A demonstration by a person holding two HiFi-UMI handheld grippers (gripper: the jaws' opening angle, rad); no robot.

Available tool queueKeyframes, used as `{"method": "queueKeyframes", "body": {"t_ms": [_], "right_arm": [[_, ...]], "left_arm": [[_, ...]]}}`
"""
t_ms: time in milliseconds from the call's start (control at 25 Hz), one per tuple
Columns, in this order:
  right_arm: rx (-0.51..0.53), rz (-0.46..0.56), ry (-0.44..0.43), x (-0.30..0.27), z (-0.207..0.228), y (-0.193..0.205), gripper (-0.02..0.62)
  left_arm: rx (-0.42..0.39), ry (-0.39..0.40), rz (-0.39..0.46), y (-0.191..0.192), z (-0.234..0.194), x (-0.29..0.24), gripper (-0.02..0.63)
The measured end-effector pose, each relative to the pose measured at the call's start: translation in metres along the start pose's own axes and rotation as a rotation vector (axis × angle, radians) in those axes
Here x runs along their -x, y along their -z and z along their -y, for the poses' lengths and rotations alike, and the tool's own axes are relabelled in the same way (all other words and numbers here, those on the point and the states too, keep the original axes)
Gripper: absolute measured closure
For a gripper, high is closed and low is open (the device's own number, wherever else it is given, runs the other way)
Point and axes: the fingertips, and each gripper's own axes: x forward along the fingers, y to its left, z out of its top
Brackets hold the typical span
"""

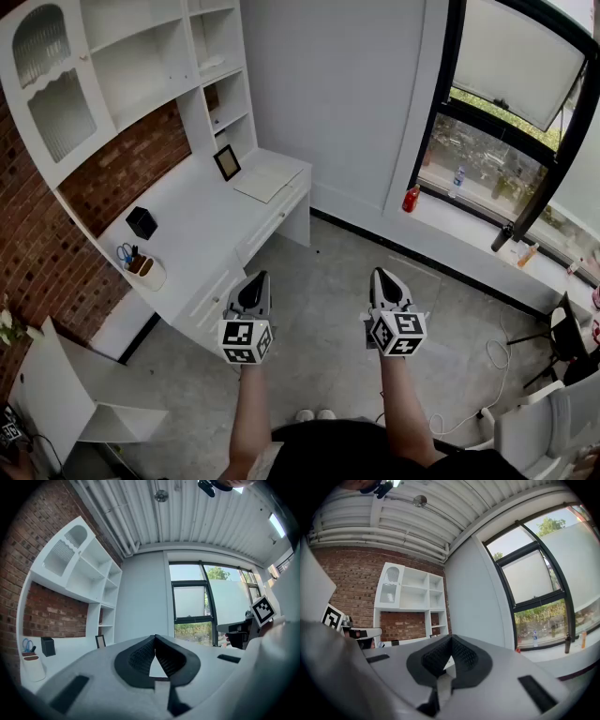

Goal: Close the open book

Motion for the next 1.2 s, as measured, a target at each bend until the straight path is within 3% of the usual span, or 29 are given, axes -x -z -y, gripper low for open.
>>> {"method": "queueKeyframes", "body": {"t_ms": [800,1200], "right_arm": [[-0.033,0.012,-0.003,0.005,-0.001,0.001,0.597],[-0.046,0.007,0.019,0.020,-0.002,0.009,0.597]], "left_arm": [[0.016,0.028,-0.015,0.009,0.007,-0.003,0.597],[0.066,0.065,-0.022,0.019,0.015,0.005,0.595]]}}
